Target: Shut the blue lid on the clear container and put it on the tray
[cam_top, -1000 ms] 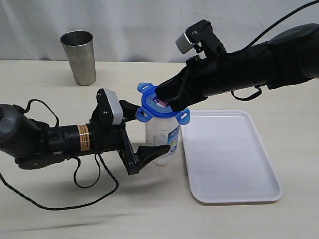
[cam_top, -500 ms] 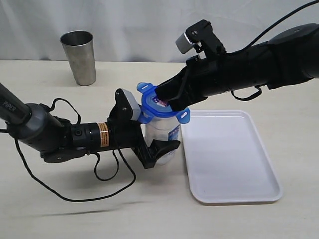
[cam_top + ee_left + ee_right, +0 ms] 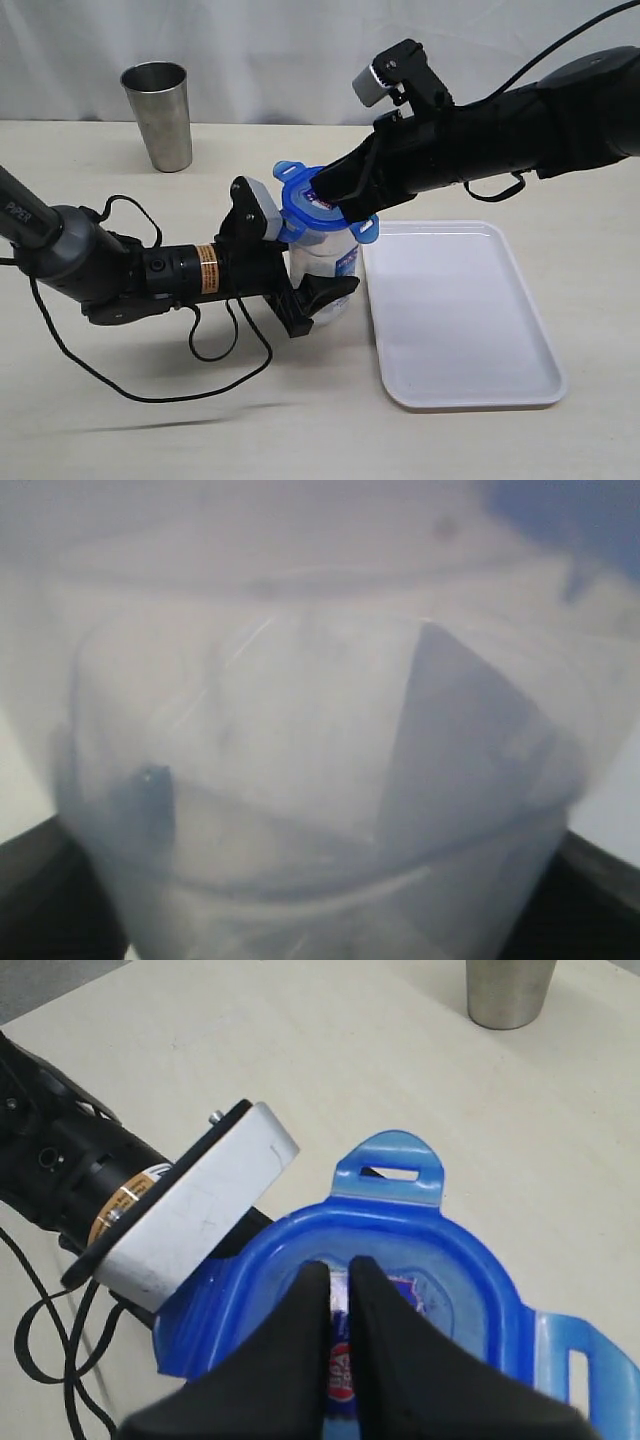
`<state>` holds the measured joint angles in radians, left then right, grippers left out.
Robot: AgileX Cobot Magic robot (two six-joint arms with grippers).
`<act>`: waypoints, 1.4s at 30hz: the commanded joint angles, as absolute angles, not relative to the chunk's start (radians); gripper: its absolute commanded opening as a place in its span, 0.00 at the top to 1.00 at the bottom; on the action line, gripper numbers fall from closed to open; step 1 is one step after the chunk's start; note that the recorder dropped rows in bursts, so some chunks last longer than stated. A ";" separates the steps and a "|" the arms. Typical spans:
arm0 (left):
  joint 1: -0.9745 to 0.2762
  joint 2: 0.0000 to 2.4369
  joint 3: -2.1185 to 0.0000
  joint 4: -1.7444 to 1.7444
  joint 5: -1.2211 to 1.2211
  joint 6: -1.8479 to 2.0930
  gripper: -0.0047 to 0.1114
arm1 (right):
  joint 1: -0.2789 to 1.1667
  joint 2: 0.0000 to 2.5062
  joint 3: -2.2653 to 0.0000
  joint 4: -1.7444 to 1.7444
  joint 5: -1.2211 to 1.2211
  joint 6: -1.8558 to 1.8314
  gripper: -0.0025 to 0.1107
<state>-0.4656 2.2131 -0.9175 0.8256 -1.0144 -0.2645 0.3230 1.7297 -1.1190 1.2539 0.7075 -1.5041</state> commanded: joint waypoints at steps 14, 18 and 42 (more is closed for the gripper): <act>-0.303 2.212 -0.975 1.313 -1.127 -0.311 0.96 | 0.325 1.669 -1.345 0.781 0.696 -0.716 0.53; -0.271 2.212 -1.020 1.424 -1.155 -0.406 0.96 | 0.325 1.697 -1.421 0.475 0.809 -0.443 0.53; -0.268 2.212 -1.031 1.424 -1.141 -0.427 0.96 | 0.294 1.870 -1.440 0.816 1.099 -0.629 0.63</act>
